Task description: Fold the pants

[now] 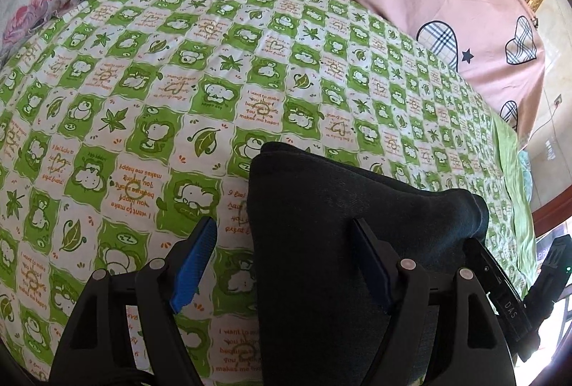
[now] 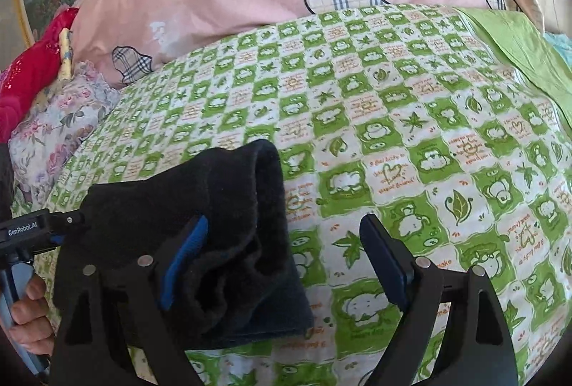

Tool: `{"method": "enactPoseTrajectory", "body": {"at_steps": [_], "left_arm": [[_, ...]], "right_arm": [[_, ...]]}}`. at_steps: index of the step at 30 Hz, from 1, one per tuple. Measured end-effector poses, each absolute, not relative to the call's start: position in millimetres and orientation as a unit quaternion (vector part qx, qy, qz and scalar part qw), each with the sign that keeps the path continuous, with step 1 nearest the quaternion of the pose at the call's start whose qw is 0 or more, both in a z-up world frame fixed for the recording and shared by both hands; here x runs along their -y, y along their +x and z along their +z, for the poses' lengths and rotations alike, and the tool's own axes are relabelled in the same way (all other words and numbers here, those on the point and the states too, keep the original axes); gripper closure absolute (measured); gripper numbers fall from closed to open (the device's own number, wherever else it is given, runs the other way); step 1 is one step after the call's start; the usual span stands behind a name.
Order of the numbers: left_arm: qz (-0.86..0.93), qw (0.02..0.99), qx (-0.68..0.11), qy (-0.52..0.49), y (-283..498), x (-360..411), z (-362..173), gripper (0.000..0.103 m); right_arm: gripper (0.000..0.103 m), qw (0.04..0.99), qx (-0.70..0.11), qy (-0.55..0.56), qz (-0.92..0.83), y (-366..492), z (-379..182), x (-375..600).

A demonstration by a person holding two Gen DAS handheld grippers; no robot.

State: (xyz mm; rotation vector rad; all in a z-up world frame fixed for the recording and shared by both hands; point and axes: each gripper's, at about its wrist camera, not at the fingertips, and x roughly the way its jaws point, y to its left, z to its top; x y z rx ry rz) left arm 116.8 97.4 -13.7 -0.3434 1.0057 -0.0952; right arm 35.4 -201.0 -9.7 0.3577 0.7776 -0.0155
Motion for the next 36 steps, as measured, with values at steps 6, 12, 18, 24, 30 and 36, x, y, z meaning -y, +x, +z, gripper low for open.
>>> {"method": "enactPoseTrajectory", "body": {"at_steps": [6,12,18,24,30,36], "left_arm": [[-0.051,0.86,-0.48,-0.165,122,-100,-22,0.025],[-0.066,0.859,-0.476,-0.176,102,-110,-11,0.026],[-0.084,0.846,-0.489,-0.194,78,-116,-5,0.024],[-0.085,0.842,-0.503,-0.175,69,-107,-15,0.023],[-0.09,0.839,-0.507,-0.177,72,-111,-31,0.024],[-0.123,0.831,-0.504,-0.2,72,-111,-32,0.054]], "right_arm": [[0.017,0.907,-0.376,0.191,-0.004,33,-15,207],[0.017,0.904,-0.369,0.216,0.002,24,-11,214],[0.017,0.899,-0.363,0.242,0.036,18,-5,212],[0.023,0.894,-0.374,0.241,0.042,21,-14,206],[0.026,0.888,-0.379,0.254,0.059,20,-23,210],[0.042,0.876,-0.398,0.256,0.092,27,-28,202]]}}
